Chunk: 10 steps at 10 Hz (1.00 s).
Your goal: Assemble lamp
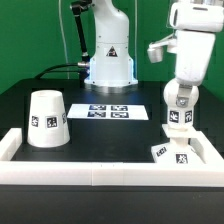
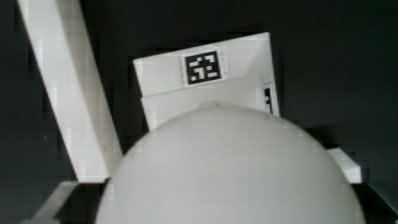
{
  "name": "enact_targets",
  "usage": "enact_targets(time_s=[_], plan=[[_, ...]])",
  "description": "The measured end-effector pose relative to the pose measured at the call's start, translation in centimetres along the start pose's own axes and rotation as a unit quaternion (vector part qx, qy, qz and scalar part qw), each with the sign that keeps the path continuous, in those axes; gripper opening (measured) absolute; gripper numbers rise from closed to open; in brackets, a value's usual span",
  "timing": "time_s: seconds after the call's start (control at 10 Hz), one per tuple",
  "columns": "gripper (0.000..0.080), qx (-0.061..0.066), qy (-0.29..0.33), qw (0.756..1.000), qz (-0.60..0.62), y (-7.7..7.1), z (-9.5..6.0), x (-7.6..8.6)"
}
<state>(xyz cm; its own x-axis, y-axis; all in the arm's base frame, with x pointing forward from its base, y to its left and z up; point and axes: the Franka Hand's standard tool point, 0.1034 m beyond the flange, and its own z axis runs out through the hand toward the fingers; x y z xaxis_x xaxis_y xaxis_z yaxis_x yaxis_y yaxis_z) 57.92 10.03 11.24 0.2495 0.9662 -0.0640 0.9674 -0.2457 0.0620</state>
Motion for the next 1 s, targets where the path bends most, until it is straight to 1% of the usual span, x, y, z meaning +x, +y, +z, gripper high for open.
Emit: enact_targets(time_s=[0.1, 0.2, 0.3, 0.4, 0.5, 0.7, 1.0], plan=[[0.0577, 0.004, -0.003, 0.999, 0.034, 0.03, 0.02, -0.05], [0.0578, 0.011, -0.004, 0.996, 0.092, 0.11, 0.03, -0.10], [0.0578, 0.008, -0.003, 0.993, 0.118, 0.34, 0.02, -0.16], [0.0579, 0.002, 0.003, 0.992, 0.129, 0.47, 0.01, -0.05], [0.0579, 0.002, 0.004, 0.985, 0.175, 0.45, 0.00, 0.02], [0.0579, 0.002, 0.004, 0.975, 0.223, 0.45, 0.00, 0.04], [0.0579, 0.004, 0.004, 0.942, 0.336, 0.40, 0.01, 0.11]])
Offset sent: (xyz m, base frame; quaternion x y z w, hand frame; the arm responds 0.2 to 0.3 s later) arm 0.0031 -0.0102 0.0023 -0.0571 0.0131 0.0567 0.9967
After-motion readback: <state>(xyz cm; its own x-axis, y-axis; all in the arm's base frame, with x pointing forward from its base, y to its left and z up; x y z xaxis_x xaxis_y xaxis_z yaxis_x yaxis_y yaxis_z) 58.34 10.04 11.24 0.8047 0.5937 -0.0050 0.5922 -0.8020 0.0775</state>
